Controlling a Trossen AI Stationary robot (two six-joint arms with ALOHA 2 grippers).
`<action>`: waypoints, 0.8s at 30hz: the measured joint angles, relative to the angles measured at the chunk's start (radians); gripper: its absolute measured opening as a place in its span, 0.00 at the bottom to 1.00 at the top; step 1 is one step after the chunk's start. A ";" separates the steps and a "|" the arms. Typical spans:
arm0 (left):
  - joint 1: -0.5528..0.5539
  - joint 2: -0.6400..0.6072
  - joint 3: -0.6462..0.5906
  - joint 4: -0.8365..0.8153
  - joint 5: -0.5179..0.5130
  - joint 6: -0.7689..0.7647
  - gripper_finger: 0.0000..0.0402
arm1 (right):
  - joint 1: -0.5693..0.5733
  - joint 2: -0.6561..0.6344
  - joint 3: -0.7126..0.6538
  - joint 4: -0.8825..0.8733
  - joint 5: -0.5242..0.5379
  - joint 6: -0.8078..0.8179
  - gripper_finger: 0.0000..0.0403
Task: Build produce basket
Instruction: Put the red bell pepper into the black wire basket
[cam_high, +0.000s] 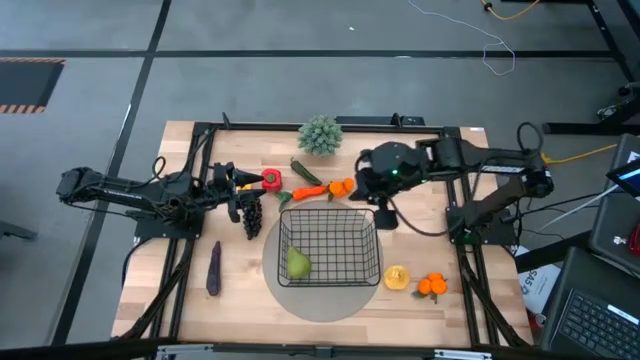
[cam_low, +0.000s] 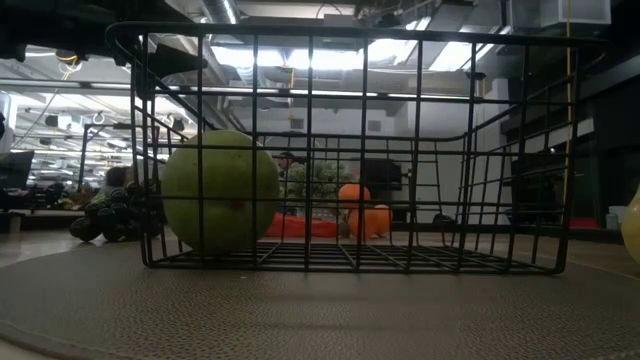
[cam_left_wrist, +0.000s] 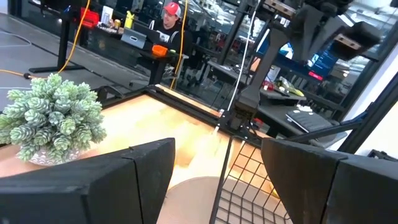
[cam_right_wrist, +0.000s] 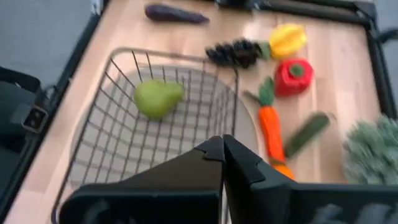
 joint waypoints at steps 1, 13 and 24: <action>0.000 0.000 0.000 0.000 0.000 0.000 0.57 | 0.000 -0.012 0.000 -0.015 0.010 0.000 0.00; 0.000 0.000 0.000 0.000 -0.033 -0.003 0.57 | -0.012 -0.196 -0.201 -0.053 0.016 -0.043 0.00; 0.000 0.000 0.000 0.005 -0.040 -0.005 0.57 | 0.014 -0.699 -0.874 0.430 0.062 0.309 0.00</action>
